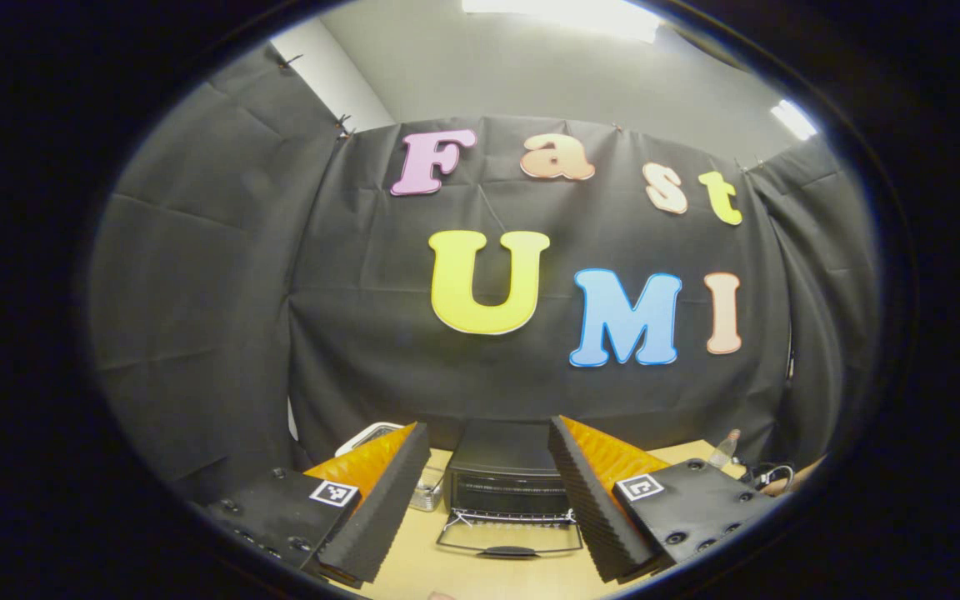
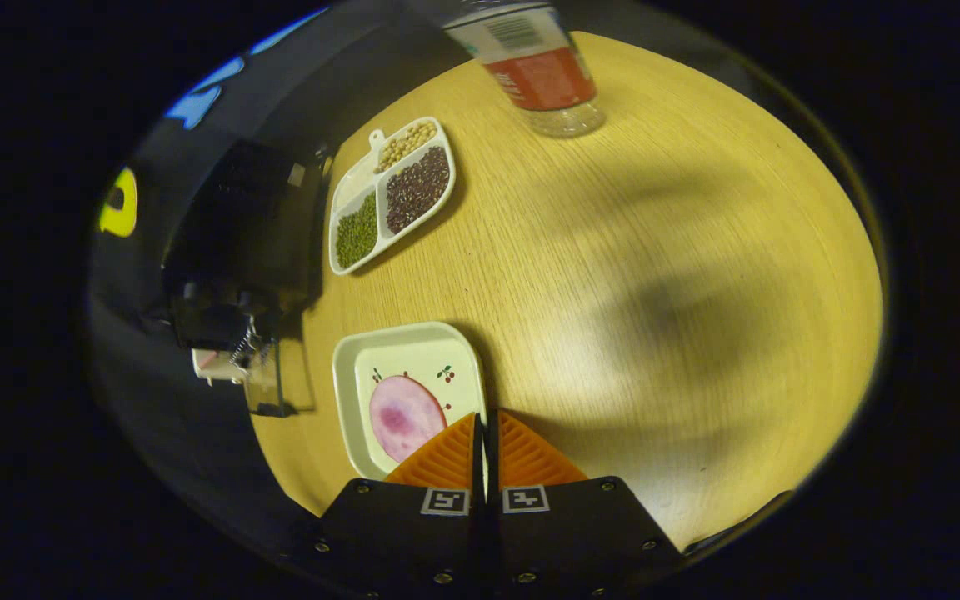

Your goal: Open the electric oven with the left hand, put the food in, and close the electric oven.

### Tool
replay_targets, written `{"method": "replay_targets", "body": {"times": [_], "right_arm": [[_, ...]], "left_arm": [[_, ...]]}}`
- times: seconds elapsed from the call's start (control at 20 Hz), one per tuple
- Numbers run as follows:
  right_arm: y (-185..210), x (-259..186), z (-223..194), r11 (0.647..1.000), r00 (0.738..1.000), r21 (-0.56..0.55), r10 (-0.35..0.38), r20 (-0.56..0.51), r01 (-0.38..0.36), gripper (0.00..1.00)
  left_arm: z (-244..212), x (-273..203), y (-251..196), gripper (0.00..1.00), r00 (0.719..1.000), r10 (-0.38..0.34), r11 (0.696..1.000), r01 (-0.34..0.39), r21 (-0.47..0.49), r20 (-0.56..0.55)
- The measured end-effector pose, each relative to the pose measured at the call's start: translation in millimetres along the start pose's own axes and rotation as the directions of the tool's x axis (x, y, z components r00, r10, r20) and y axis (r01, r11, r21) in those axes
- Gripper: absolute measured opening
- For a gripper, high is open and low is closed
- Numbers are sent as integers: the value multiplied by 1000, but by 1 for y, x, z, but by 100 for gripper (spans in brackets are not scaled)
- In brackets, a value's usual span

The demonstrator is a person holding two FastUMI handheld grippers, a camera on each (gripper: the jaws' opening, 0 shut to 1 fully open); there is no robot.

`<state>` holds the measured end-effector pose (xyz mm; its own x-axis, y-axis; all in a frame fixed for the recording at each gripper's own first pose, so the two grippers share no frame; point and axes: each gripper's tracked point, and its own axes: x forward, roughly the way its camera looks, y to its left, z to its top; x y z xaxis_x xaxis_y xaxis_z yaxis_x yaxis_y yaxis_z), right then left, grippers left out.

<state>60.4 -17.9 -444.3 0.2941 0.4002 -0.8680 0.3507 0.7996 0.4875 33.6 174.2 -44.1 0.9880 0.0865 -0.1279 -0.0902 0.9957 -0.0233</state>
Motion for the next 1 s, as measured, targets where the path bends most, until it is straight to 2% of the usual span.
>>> {"method": "replay_targets", "body": {"times": [0.1, 0.2, 0.4, 0.55, 0.7, 0.8, 1.0], "right_arm": [[6, -2, -9, 989, 994, 110, 98, 43, -102, 0], [6, -4, -15, 961, 982, 208, 164, 94, -180, 0], [3, -8, -25, 920, 964, 298, 212, 160, -252, 0], [10, -16, -32, 909, 955, 310, 226, 191, -277, 0], [23, -27, -45, 922, 954, 283, 204, 221, -263, 0], [42, -39, -56, 930, 947, 255, 198, 254, -263, 0], [94, -49, -84, 925, 933, 243, 219, 287, -292, 0]], "left_arm": [[0, 2, -5, 100, 1000, -10, 1000, 10, -2, -2], [-1, 5, -11, 100, 1000, -24, 1000, 24, -4, -6], [0, 9, -24, 97, 998, -56, 998, 56, -5, -2], [7, 10, -29, 99, 997, -76, 997, 76, 3, 13], [12, 12, -37, 100, 994, -102, 995, 102, -7, 32], [16, 14, -41, 100, 991, -125, 992, 126, -14, 42], [13, 18, -42, 100, 984, -173, 985, 174, -16, 48]]}}
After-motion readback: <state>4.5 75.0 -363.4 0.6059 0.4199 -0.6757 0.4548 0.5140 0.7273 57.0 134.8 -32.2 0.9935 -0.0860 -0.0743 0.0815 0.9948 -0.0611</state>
